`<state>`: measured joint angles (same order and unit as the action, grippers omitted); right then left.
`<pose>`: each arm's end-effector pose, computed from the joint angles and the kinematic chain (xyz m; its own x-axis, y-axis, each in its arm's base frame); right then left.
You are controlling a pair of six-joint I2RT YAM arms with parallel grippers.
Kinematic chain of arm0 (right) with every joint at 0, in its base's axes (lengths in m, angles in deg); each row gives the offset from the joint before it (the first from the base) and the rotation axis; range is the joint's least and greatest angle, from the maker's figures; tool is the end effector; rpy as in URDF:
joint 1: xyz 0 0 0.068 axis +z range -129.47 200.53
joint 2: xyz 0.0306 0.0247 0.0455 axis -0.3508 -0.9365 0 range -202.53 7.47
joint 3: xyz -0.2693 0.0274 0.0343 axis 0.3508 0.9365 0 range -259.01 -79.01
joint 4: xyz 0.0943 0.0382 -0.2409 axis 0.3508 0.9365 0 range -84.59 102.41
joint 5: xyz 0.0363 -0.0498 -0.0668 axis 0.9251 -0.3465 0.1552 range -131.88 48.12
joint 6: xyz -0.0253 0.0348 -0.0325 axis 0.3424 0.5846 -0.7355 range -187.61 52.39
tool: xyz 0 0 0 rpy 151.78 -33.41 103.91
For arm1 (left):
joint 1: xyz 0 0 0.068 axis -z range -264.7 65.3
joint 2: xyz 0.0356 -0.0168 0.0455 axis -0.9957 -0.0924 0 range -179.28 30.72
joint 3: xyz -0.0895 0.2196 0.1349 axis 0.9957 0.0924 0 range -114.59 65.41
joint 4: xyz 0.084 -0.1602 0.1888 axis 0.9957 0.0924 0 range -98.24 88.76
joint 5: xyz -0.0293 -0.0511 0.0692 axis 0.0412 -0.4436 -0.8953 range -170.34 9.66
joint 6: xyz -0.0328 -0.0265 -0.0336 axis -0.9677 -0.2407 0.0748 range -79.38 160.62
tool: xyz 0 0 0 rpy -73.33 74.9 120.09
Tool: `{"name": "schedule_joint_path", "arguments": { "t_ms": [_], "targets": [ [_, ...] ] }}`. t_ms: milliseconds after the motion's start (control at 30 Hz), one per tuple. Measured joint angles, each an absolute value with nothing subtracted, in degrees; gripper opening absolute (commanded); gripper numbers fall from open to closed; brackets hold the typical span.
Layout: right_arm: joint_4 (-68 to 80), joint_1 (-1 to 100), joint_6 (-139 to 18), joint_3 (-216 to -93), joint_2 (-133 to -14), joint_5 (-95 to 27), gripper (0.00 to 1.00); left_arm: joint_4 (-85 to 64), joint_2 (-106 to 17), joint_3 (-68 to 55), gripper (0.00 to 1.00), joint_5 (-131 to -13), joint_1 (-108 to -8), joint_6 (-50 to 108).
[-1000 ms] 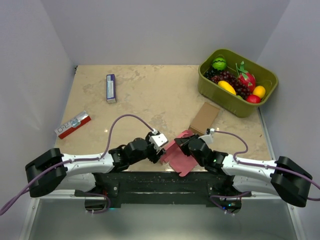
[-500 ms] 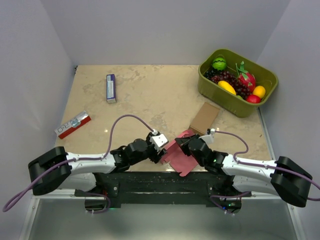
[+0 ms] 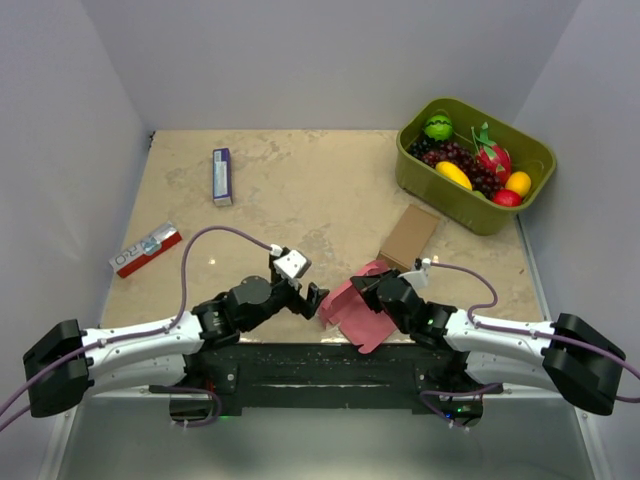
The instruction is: Fold the paper box
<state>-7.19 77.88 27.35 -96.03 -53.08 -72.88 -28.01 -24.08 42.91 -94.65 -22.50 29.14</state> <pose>0.1227 0.1574 0.1644 -0.4575 0.8687 -0.1896 0.3181 0.3591 0.8774 0.1071 -0.1843 0.2256 -0.2473 0.0555 -0.9673 0.7095 0.6902 -0.1418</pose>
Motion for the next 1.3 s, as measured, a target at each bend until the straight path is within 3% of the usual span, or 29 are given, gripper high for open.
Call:
{"name": "schedule_joint_path", "arguments": {
  "t_ms": [333,767,1300],
  "targets": [
    [-7.2,77.9,27.5,-96.0,-53.1,-73.0,0.0,-23.1,-26.8,48.3,0.85,-97.2,-30.2,17.0],
    [-7.4,77.9,27.9,-96.0,-53.7,-73.5,0.0,-30.4,-39.1,48.3,0.74,-86.3,-28.7,16.2],
    [-7.5,77.9,28.4,-95.8,-54.4,-73.8,0.0,-35.3,-42.9,48.2,0.73,-83.6,-24.6,16.2]
  ]
}}
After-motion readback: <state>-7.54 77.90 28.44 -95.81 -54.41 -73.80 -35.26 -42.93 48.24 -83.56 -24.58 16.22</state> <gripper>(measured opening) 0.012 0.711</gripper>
